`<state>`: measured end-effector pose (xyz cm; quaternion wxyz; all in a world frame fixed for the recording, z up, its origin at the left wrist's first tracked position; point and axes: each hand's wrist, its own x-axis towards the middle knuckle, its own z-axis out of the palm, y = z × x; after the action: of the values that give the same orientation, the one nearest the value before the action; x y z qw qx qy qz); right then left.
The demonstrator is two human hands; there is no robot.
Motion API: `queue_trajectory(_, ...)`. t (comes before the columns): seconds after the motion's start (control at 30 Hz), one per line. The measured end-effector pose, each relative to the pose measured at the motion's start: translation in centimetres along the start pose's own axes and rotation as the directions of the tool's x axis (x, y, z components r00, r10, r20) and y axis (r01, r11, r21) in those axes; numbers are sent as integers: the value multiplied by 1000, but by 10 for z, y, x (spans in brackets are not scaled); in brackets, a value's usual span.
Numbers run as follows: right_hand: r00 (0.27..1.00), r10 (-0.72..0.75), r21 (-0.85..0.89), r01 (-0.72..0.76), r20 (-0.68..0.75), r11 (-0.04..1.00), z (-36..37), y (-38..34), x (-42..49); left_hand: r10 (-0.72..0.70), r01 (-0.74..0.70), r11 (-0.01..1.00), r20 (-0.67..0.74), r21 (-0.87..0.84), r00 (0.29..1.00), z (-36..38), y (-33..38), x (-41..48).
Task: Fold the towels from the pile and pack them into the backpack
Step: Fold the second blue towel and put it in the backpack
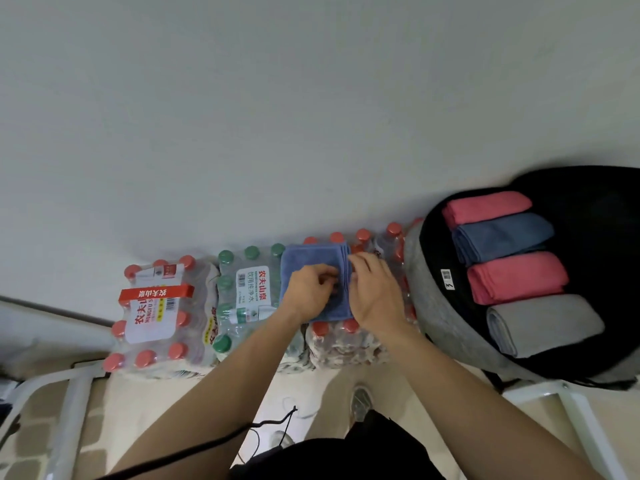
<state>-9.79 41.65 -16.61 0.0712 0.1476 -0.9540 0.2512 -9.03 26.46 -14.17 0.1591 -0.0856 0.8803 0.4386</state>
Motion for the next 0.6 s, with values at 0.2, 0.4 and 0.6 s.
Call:
queue_trajectory(0.2,910,-171,-182,254,377,950,29,-25,20,-46,118,979,-391,164,919,-34,-34,-17)
queue_trajectory(0.4,817,-79,-241,260,572,935,37,-2,19,-243,308,924,-278,225,929,-27,-59,-5)
queue_trajectory(0.6,810,-72,-241,256,581,936,20,-23,43,-275,320,929,-231,187,933,-22,-57,8)
